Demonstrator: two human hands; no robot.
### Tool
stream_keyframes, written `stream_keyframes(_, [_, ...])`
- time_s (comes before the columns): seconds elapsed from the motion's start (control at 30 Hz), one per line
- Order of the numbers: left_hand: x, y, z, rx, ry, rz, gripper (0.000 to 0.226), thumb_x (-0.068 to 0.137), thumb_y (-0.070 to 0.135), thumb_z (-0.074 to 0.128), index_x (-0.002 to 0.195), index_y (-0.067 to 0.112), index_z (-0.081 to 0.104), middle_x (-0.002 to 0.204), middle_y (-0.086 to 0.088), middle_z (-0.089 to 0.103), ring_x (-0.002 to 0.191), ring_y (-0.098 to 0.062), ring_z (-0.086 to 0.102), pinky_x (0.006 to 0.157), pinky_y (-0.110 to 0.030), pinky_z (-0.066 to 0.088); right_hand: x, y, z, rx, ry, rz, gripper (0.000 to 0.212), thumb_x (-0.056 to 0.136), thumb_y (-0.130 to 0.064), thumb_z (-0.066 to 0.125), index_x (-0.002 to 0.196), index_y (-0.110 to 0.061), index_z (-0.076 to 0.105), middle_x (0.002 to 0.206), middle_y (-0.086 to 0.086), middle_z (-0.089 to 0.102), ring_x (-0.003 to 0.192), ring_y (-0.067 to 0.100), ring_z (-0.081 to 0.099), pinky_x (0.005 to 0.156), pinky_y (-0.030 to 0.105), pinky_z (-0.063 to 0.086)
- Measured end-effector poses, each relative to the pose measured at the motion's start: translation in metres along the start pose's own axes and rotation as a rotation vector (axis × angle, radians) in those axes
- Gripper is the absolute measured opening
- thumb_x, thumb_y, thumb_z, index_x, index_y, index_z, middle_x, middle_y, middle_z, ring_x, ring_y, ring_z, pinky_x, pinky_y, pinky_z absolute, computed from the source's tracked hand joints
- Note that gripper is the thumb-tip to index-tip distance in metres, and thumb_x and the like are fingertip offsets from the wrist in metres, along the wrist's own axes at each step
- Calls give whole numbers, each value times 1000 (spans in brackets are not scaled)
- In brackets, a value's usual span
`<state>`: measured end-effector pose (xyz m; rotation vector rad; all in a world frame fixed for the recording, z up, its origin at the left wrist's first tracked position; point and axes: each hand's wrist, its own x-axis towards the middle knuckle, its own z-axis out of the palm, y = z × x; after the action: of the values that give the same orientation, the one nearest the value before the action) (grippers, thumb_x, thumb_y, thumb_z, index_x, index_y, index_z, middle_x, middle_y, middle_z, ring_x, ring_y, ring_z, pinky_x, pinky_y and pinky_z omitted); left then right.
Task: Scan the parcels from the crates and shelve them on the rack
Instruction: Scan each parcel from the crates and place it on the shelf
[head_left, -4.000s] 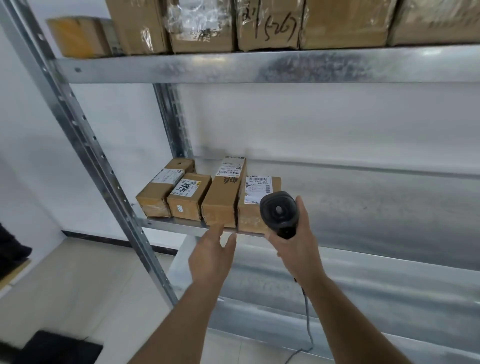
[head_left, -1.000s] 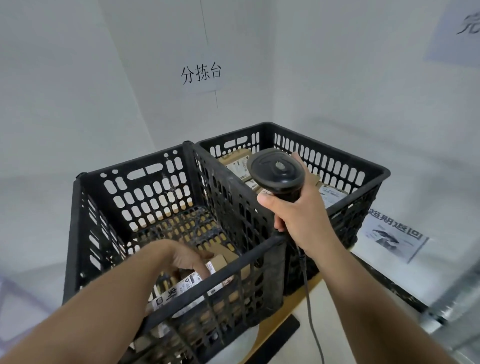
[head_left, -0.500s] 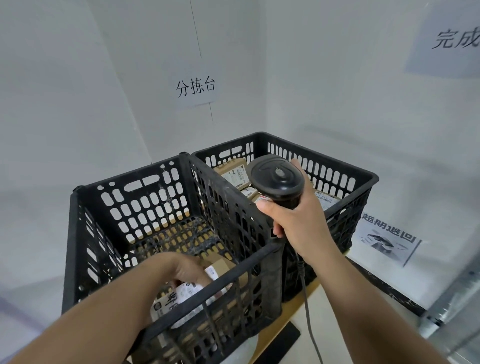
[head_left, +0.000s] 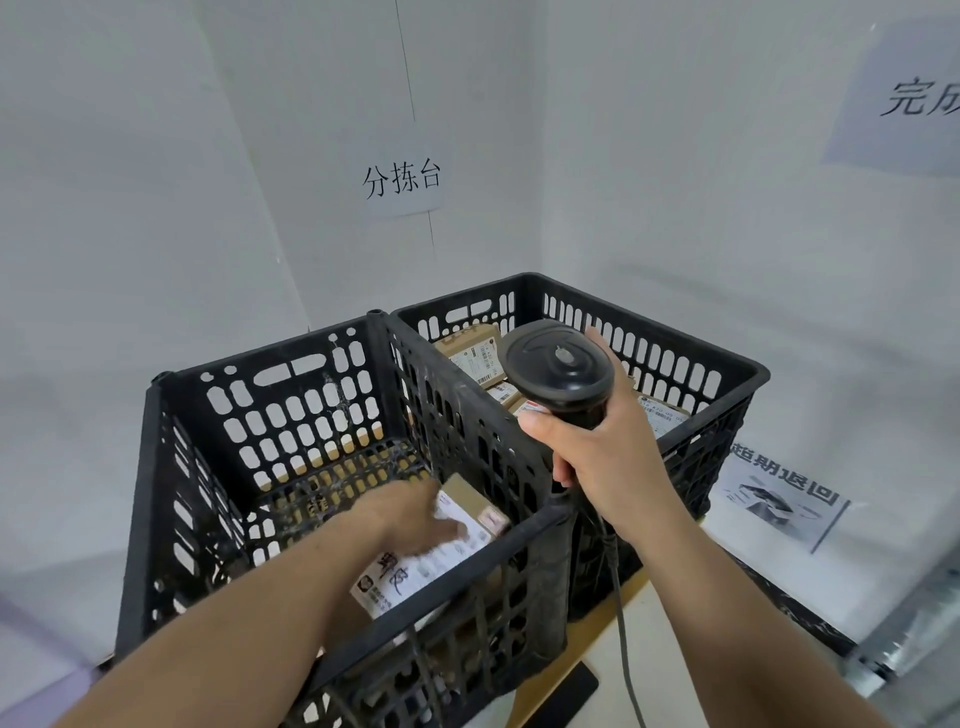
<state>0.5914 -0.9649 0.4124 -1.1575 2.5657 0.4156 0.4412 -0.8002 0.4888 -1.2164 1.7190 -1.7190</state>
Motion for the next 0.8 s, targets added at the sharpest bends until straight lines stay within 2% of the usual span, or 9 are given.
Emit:
stream_keyframes(0.07, [3, -2, 2, 90, 131, -42, 65, 92, 60, 47, 140, 18, 36, 101, 2, 63, 90, -15, 64, 81, -34, 57, 1, 1, -1, -11, -1, 0, 89, 82, -23, 78, 151, -41, 24, 129, 6, 58, 46, 10, 56, 50, 19, 50])
stream_keyframes(0.1, [3, 0, 3, 97, 164, -57, 65, 92, 60, 47, 140, 18, 35, 105, 0, 61, 90, -16, 63, 79, -33, 56, 1, 1, -2, -15, -2, 0, 89, 82, -23, 78, 151, -41, 24, 128, 6, 58, 46, 10, 56, 50, 19, 50])
stream_keyframes(0.2, [7, 9, 12, -4, 151, -101, 89, 84, 66, 56, 149, 17, 21, 145, -14, 37, 124, -30, 50, 100, -43, 48, 0, 1, -2, -14, 4, 1, 91, 83, -23, 77, 152, -43, 21, 129, 1, 57, 46, 10, 55, 50, 19, 50])
stream_keyframes(0.3, [12, 5, 19, -219, -35, -237, 114, 75, 74, 58, 154, 23, -6, 160, -18, 4, 144, -40, 19, 116, -51, 25, 1, 2, -1, -16, -3, 3, 92, 82, -22, 77, 152, -43, 21, 130, -2, 56, 47, 10, 55, 50, 20, 50])
stream_keyframes(0.47, [9, -9, 15, -441, -466, -124, 120, 72, 76, 58, 151, 29, -20, 162, -6, -9, 149, -32, -3, 119, -54, 2, 3, 5, -1, -33, -5, 14, 90, 83, -24, 77, 152, -42, 22, 133, -1, 54, 47, 8, 56, 50, 19, 50])
stream_keyframes(0.53, [6, -12, 8, -423, -591, -92, 131, 63, 72, 70, 152, 28, -16, 162, -6, -10, 149, -32, -5, 118, -56, 4, 3, 5, -1, -34, -3, 19, 90, 83, -23, 77, 152, -41, 22, 133, 0, 53, 46, 8, 56, 50, 19, 50])
stream_keyframes(0.6, [4, -19, 1, -426, -670, -119, 120, 69, 58, 73, 153, 32, -8, 163, -7, -7, 148, -36, -1, 117, -60, 9, 3, 5, -1, -29, 2, 22, 91, 83, -21, 77, 152, -39, 22, 133, 1, 53, 46, 8, 55, 50, 19, 50])
stream_keyframes(0.7, [1, -31, -7, -383, -691, -140, 111, 81, 37, 73, 150, 39, -14, 162, -11, -1, 146, -41, 10, 115, -57, 22, 3, 4, -2, -24, 3, 26, 92, 83, -20, 77, 153, -40, 21, 133, 1, 53, 46, 8, 55, 50, 19, 50])
stream_keyframes(0.8, [-6, -34, -16, -310, -644, -149, 117, 76, 36, 78, 149, 44, -12, 162, -12, 7, 142, -42, 23, 109, -55, 36, 1, 2, -2, -25, 6, 31, 91, 83, -21, 77, 152, -41, 21, 133, 1, 53, 46, 9, 55, 50, 20, 50])
